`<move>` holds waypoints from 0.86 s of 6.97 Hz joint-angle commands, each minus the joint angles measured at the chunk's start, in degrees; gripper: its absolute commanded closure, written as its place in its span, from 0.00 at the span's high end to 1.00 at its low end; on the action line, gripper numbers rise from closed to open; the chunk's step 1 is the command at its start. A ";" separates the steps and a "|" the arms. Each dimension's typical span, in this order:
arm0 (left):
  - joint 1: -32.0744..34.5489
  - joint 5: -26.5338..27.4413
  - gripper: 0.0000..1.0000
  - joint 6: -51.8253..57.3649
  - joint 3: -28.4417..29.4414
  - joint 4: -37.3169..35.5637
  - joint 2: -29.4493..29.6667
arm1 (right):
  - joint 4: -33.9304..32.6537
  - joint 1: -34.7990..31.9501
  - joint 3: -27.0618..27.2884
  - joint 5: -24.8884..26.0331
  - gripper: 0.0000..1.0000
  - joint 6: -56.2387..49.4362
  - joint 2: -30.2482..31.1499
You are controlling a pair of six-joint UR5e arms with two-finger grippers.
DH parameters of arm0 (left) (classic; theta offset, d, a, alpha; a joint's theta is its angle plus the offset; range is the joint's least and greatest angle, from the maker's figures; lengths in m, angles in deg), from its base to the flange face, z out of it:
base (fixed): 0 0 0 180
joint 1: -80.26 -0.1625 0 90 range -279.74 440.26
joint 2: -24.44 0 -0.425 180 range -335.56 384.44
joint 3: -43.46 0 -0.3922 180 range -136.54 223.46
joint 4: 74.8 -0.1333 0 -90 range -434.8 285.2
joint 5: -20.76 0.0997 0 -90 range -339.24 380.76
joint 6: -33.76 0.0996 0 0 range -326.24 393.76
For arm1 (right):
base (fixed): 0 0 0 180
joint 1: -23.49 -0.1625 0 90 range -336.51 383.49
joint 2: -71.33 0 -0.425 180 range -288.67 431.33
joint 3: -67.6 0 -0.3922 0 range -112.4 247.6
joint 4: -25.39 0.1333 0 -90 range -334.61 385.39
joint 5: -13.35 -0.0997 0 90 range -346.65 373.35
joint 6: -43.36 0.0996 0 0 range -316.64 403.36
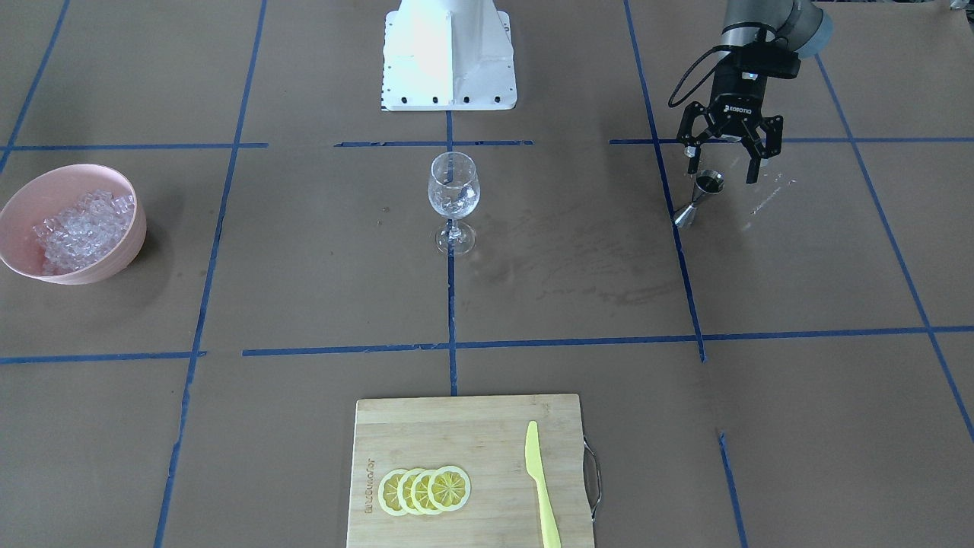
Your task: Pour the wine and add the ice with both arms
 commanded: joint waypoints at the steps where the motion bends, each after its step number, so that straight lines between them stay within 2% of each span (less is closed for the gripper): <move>1: -3.11 5.59 1.00 -1.57 3.81 0.09 1.40 | 0.00 0.00 0.02 0.00 1.00 0.00 0.24; 4: -4.53 7.36 1.00 -1.92 8.12 0.53 5.09 | 0.00 0.00 0.02 0.00 1.00 0.00 0.24; 6: -4.62 7.45 1.00 -6.32 12.87 0.53 7.03 | 0.00 0.00 0.02 0.00 1.00 0.00 0.24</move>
